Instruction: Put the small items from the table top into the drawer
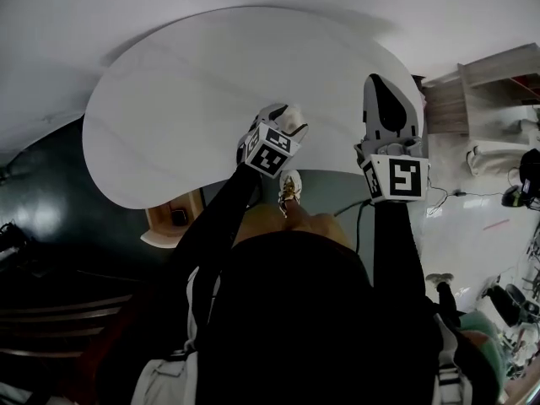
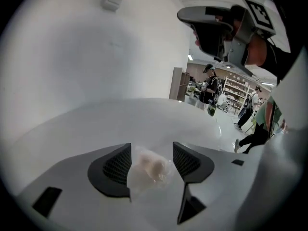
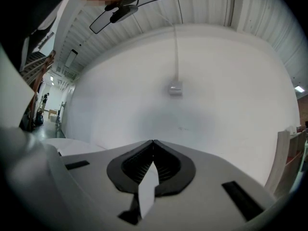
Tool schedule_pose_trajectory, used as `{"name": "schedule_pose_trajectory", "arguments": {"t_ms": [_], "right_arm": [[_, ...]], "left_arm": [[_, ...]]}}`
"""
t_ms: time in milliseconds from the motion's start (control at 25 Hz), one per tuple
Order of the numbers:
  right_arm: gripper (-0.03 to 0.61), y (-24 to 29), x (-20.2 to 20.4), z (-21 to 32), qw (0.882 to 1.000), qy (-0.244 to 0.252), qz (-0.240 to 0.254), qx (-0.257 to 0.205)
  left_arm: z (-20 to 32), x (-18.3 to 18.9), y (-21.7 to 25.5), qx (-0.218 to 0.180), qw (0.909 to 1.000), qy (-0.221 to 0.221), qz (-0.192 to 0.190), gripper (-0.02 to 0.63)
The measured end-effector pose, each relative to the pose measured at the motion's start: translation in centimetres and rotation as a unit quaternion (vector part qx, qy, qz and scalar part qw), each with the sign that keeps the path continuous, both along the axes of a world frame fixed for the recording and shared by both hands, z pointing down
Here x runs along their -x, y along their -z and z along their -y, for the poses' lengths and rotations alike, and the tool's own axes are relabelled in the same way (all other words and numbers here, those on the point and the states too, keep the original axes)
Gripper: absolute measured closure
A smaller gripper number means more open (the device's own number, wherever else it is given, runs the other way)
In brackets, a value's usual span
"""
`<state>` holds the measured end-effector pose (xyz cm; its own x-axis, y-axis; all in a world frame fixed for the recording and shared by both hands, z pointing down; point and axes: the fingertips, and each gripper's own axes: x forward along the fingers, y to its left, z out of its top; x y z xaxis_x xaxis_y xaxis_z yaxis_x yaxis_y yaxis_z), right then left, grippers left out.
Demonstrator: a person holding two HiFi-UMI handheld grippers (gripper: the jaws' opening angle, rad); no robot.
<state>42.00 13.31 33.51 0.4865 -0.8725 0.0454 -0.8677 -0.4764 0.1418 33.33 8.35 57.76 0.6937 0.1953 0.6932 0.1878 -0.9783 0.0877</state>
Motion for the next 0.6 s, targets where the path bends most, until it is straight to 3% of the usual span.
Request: {"name": "schedule_pose_trajectory", "arguments": {"t_ms": [120,240,440,600], "right_arm": [[0.552,-0.5,-0.4,-0.8,1.0,-0.009,0.005,0.005],[0.551,-0.9,-0.8,-1.4,1.0,-0.015,0.01,0.009],[0.552,-1.1,-1.0,-1.6,1.0,-0.019,0.015,0.007],[0.552,-0.5,-0.6,-0.6,1.0,-0.005,0.012,0.001]], "left_arm": [[-0.7,0.2,-2.5,-0.002,0.9993,-0.013,0.035,0.328],[-0.8,0.2,-3.6,-0.003,0.9988,-0.017,0.046,0.332],[-0.3,0.2,-2.5,-0.007,0.9994,-0.014,0.03,0.462],[1.2,-0.3,0.6,-0.017,0.9998,0.006,-0.01,0.489]]}}
